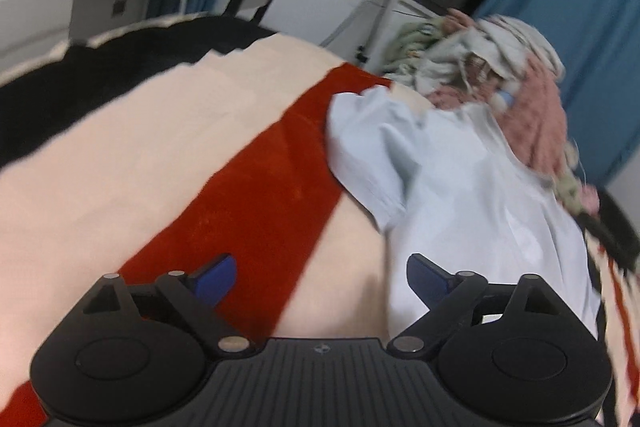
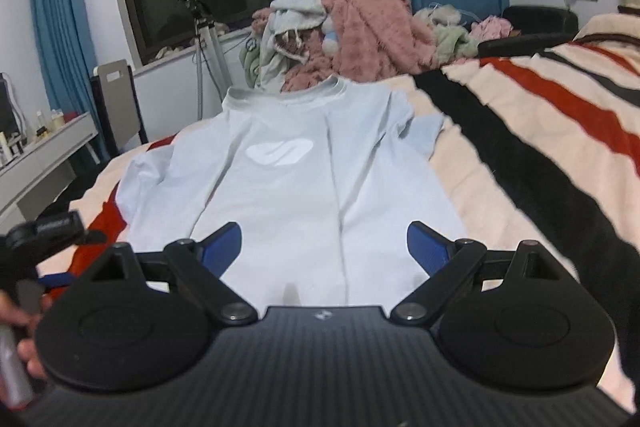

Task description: Fold clothes

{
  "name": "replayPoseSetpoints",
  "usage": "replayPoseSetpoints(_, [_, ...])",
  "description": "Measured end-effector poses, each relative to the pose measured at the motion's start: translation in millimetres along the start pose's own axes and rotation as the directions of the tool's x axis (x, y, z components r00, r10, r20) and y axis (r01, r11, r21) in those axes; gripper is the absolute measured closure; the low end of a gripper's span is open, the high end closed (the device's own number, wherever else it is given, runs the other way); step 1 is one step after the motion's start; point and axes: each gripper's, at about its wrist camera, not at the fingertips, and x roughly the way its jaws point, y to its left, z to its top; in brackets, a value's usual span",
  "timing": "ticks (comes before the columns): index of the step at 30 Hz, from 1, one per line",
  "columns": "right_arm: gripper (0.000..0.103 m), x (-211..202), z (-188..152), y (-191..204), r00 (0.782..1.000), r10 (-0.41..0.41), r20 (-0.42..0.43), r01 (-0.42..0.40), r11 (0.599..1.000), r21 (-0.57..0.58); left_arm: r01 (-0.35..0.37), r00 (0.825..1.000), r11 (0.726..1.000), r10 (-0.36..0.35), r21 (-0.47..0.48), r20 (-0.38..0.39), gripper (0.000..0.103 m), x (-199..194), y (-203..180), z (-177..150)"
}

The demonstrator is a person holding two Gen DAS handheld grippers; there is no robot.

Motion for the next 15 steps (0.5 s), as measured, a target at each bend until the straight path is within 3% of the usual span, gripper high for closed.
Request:
replayPoseSetpoints(2, [0.012,6,0,2,1.0,0.011,-0.009,-0.011,1.0,0.004,0.037,0.999,0.997,-0.036,-0.067,0.009,0.013,18,10,9])
replayPoseSetpoints(5, [0.012,17,0,3,1.0,0.019,-0.012,-0.019,1.0,0.006,0.158,0.987,0.982,-0.154,-0.099,0.045,0.017,44,14,21])
replayPoseSetpoints(12, [0.012,43,-5,-4,0.996,0.035,-0.077,-0.031,0.998,0.056,0.27,0.962,0.939,-0.252,-0.213,0.108,0.02,103,15,46])
replayPoseSetpoints(13, [0.012,45,-5,-5,0.996,0.038,-0.082,-0.032,0.997,0.063,0.284,0.957,0.931,-0.263,-0.23,0.121,0.022,110,14,50])
replayPoseSetpoints(15, [0.012,50,-7,-7,0.995,0.038,-0.088,-0.032,0.997,0.075,0.303,0.952,0.914,-0.277,-0.268,0.131,0.036,124,14,58])
